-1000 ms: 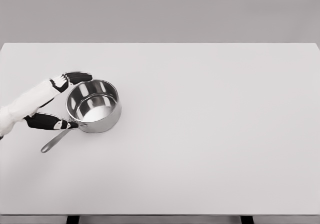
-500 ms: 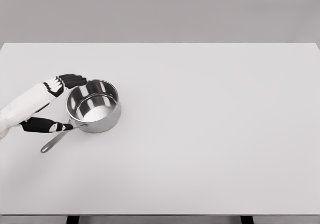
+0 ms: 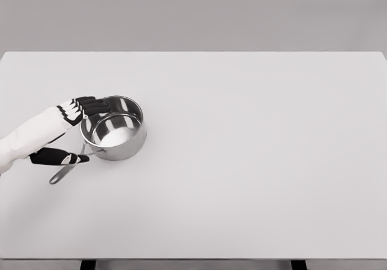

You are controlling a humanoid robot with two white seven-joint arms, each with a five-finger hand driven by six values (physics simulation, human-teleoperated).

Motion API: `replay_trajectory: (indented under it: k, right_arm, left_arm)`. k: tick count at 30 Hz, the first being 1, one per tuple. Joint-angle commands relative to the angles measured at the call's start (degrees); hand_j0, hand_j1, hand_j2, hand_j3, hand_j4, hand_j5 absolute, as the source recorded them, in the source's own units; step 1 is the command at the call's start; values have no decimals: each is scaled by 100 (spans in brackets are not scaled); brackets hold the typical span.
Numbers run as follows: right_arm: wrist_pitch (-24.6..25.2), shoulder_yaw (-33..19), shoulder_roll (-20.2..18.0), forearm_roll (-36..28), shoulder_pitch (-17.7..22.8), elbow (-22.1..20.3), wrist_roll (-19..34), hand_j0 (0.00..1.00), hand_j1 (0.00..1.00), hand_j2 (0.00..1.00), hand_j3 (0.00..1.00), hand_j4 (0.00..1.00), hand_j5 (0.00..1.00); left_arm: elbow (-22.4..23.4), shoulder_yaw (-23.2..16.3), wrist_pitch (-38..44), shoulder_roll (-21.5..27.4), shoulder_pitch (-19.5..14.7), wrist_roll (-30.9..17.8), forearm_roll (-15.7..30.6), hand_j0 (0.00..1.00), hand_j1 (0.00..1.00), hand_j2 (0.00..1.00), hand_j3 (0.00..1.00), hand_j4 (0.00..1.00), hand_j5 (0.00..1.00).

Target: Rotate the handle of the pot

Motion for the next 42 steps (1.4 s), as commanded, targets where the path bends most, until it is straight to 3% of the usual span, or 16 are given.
replay_trajectory:
  k: [1,42]
  right_arm:
    - [-1,-1,-1,2,0,0,2,100,100,100,100,100,100]
    - [-1,-1,-1,2,0,0,2,100,100,100,100,100,100]
  left_arm:
    - [0,61,-5,8,0,-2,-148,100,100,100,100,100,100]
    - [0,386,-5,8,536,-19,-869,100,100,100,100,100,100]
